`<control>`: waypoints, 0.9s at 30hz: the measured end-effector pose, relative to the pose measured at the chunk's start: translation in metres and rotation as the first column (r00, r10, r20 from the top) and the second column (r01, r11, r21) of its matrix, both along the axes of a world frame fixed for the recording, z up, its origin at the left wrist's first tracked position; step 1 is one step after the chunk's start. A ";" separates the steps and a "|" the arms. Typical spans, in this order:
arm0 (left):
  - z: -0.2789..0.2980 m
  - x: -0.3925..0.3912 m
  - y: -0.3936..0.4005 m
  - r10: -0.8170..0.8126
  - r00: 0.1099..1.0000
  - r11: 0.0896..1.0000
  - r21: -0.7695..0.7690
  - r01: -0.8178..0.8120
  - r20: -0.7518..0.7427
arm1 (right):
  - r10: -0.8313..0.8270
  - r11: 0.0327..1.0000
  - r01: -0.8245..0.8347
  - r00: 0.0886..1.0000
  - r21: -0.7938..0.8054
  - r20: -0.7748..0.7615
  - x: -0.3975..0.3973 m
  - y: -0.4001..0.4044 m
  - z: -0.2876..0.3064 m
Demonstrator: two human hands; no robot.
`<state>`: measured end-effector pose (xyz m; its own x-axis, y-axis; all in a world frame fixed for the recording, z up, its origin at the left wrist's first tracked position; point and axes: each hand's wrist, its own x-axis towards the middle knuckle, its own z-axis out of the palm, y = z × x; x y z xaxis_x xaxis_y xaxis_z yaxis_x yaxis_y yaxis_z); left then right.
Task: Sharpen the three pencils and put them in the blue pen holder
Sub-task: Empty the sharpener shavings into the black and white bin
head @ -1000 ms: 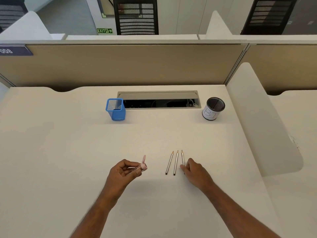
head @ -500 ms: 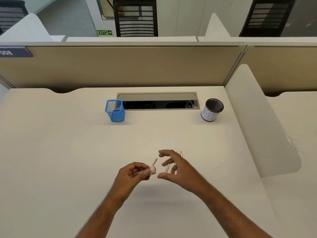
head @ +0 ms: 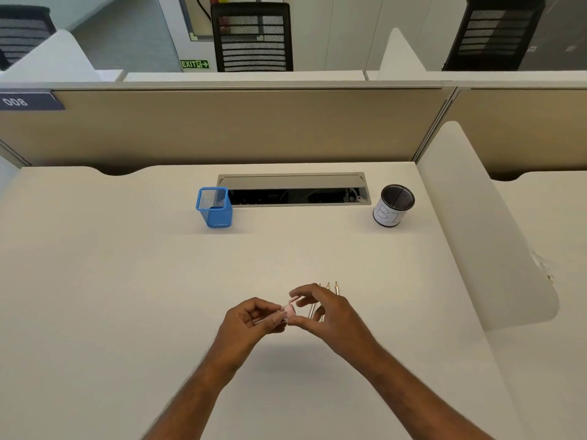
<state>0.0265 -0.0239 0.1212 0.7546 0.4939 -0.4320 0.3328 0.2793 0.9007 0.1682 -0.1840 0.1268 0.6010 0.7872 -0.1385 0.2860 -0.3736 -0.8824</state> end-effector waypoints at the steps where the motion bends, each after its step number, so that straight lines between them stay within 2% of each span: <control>1: 0.001 0.000 0.000 0.000 1.000 1.000 -0.003 0.000 0.002 | -0.007 1.000 0.007 1.000 0.001 -0.008 0.000 0.000 0.001; 21: 0.003 0.005 -0.006 -0.012 1.000 0.997 -0.080 0.015 0.026 | -0.177 0.972 0.206 0.958 0.112 -0.226 -0.015 -0.004 -0.001; 24: 0.002 0.008 -0.007 -0.039 0.999 0.999 -0.008 0.039 0.010 | -0.197 0.967 0.229 0.950 0.111 -0.243 -0.014 -0.003 0.000; 27: 0.002 0.015 -0.007 -0.036 0.999 0.997 0.076 0.035 0.011 | -0.234 0.954 0.280 0.917 0.104 -0.324 -0.011 -0.001 0.000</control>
